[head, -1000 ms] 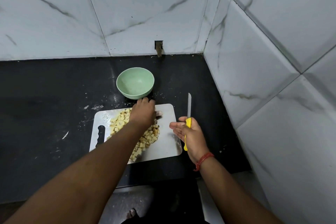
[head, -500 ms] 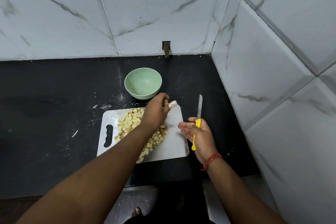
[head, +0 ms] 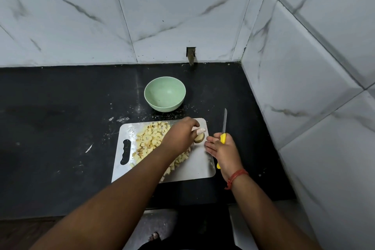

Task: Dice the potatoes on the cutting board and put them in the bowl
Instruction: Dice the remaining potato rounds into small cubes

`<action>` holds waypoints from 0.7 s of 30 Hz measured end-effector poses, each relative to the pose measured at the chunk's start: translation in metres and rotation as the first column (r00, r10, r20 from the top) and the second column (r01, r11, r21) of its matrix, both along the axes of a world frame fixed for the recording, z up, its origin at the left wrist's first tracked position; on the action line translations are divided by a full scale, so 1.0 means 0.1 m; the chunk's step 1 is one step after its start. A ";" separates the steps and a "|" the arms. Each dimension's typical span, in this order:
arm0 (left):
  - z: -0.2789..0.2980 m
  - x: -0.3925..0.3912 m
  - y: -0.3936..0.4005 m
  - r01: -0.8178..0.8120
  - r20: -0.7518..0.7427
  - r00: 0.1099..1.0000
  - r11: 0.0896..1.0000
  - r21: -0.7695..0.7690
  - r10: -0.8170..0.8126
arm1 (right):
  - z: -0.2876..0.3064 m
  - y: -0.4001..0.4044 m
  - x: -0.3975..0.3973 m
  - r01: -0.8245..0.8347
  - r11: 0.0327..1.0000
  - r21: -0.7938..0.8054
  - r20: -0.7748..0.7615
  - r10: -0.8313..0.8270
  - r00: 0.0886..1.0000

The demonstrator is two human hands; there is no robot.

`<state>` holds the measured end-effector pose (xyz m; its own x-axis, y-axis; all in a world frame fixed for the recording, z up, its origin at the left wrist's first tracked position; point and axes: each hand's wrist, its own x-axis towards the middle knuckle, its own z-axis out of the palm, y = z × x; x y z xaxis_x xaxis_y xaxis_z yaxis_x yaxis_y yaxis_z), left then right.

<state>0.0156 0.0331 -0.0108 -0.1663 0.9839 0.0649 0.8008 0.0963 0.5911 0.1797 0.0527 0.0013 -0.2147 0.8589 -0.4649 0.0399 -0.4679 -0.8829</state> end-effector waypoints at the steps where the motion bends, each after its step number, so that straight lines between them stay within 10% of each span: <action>1: -0.01 -0.01 -0.03 0.039 -0.055 0.998 0.999 0.009 -0.038 | 0.01 0.01 -0.01 -0.001 1.000 0.006 0.011 0.001 1.000; 7: -0.11 0.11 -0.22 0.137 -0.400 0.899 0.982 -0.126 -0.177 | 0.01 0.07 -0.05 -0.070 0.997 0.017 0.062 0.068 0.996; 21: -0.22 0.03 -0.36 0.240 -0.411 0.872 0.964 -0.118 -0.267 | 0.02 0.09 -0.09 -0.170 0.985 0.023 0.136 0.165 0.977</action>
<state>0.0189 -0.0030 -0.0324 0.1189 0.9928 0.0110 0.9738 -0.1188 0.1939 0.1706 0.0620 0.0037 -0.2949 0.8320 -0.4700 0.2332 -0.4143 -0.8798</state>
